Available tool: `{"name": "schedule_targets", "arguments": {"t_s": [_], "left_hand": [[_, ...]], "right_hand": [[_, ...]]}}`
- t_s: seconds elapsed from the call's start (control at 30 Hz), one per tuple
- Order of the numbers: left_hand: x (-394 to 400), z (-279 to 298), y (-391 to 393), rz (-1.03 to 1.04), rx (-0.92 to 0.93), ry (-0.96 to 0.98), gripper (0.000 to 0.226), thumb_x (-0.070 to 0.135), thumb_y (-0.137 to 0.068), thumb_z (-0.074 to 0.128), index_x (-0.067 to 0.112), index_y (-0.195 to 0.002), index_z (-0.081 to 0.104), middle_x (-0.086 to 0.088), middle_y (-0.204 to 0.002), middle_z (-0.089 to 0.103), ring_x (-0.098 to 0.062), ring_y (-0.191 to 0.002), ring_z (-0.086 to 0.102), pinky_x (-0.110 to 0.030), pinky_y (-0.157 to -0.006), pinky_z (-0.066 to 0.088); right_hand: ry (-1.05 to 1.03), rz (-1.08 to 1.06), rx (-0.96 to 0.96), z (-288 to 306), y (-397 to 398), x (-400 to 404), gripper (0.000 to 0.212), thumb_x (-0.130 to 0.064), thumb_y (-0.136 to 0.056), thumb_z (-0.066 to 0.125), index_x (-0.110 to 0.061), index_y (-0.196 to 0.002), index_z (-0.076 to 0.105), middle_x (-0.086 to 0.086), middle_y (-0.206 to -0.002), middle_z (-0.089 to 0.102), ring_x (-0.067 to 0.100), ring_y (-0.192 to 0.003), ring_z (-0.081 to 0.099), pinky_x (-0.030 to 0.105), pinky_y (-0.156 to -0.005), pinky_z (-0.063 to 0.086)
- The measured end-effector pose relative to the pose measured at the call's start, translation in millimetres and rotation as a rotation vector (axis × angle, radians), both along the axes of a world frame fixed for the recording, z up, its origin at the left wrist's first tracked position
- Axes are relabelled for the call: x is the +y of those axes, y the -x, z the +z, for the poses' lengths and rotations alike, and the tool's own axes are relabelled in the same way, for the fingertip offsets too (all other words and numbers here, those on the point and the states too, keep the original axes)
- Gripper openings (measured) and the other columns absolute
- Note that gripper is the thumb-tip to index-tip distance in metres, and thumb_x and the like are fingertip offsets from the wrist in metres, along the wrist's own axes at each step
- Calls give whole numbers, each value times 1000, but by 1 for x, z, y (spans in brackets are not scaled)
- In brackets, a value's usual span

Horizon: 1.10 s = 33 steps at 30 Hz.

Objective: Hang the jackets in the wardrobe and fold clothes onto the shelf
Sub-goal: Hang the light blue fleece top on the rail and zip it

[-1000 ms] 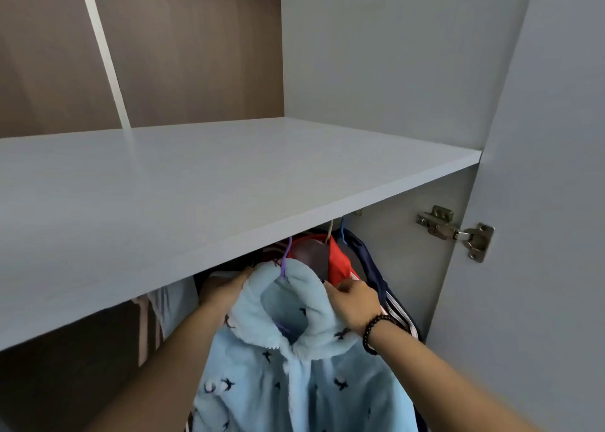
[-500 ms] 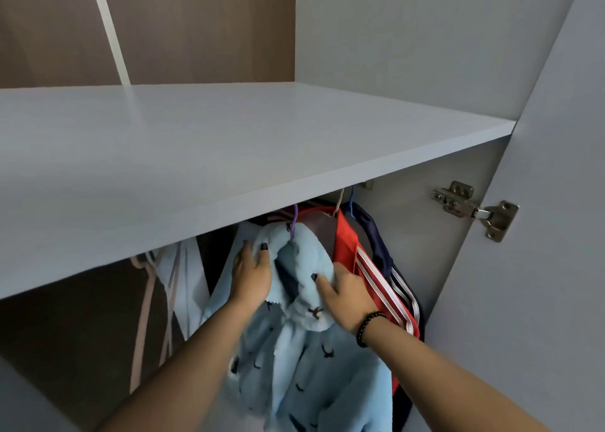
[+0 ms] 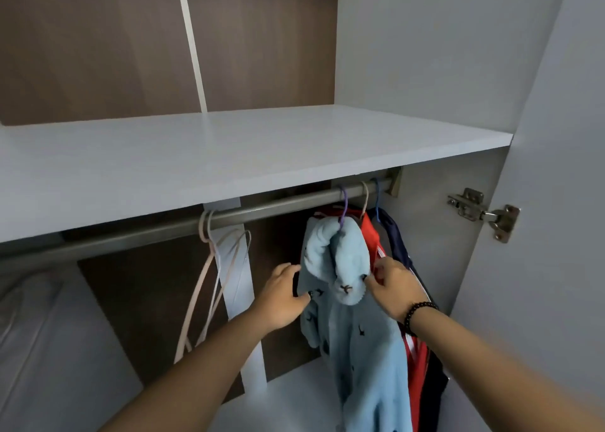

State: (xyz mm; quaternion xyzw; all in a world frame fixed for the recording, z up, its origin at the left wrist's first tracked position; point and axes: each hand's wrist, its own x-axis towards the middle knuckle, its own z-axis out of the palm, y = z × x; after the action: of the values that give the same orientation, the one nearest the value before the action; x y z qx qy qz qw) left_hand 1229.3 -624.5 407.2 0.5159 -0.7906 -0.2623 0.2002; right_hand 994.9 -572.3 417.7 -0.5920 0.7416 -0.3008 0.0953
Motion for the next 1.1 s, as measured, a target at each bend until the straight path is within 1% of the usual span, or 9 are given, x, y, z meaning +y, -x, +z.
{"name": "schedule_targets", "arguments": {"t_s": [0.1, 0.23, 0.37, 0.53, 0.63, 0.7, 0.8, 0.87, 1.1], "left_hand": [[27, 6, 4, -36, -80, 30, 68, 35, -93, 56, 18, -151, 27, 2, -156, 23, -16, -142, 27, -16, -104, 20], [80, 13, 17, -58, -121, 60, 66, 36, -93, 54, 22, -152, 27, 3, -156, 26, -16, -141, 29, -24, -111, 27], [149, 14, 33, -47, -147, 65, 64, 38, -94, 51, 22, -152, 27, 2, -156, 27, -17, -141, 30, -30, -113, 30], [250, 2, 59, -31, -112, 18, 57, 35, -96, 48, 23, -149, 32, 1, -154, 32, -20, -136, 38, -29, -109, 35], [306, -7, 78, -39, -105, -35, 55, 34, -96, 49, 23, -148, 34, 1, -152, 34, -24, -123, 52, -33, -104, 42], [337, -10, 88, -66, -112, -59, 55, 33, -96, 49, 24, -148, 34, 3, -152, 33, -21, -116, 57, -34, -102, 44], [372, -13, 104, -116, -144, -67, 53, 34, -96, 50, 24, -147, 36, 4, -152, 33, -19, -126, 48, -33, -107, 39], [390, -13, 114, -160, -161, -67, 53, 34, -97, 51, 23, -147, 36, 3, -152, 33, -18, -133, 42, -27, -107, 35], [437, -17, 156, -375, -236, -30, 55, 35, -95, 53, 19, -146, 38, 1, -152, 36, -15, -139, 33, -25, -110, 26]], "right_hand": [[-43, 132, 110, 4, 3, 29, 49, -37, -87, 59, -15, -130, 49, 2, -125, 49, 19, -112, 50, 22, -89, 40], [-110, 268, 149, 8, 11, 80, 55, -38, -85, 62, -19, -134, 49, -1, -136, 43, 16, -126, 43, 25, -105, 36], [-150, 313, 124, 6, 23, 143, 64, -43, -84, 62, -18, -140, 42, -2, -142, 39, 15, -130, 40, 23, -106, 32], [-194, 319, 70, -7, 41, 240, 64, -38, -87, 61, -15, -143, 38, 2, -144, 39, 18, -129, 41, 22, -103, 34], [-213, 293, 35, -17, 53, 299, 61, -35, -88, 61, -15, -142, 39, 2, -143, 40, 18, -128, 42, 17, -96, 29], [-243, 278, 26, -23, 60, 334, 61, -34, -89, 60, -15, -142, 38, 3, -145, 39, 18, -131, 40, 19, -101, 30], [-280, 246, 31, -28, 74, 379, 62, -36, -90, 59, -14, -144, 36, 3, -147, 36, 18, -133, 37, 21, -106, 27], [-294, 215, 19, -31, 83, 405, 61, -35, -91, 58, -15, -144, 35, 2, -148, 34, 18, -134, 36, 22, -107, 27], [-312, -14, -73, -47, 114, 494, 58, -36, -89, 60, -17, -140, 39, 1, -145, 37, 19, -128, 44, 24, -103, 35]]}}
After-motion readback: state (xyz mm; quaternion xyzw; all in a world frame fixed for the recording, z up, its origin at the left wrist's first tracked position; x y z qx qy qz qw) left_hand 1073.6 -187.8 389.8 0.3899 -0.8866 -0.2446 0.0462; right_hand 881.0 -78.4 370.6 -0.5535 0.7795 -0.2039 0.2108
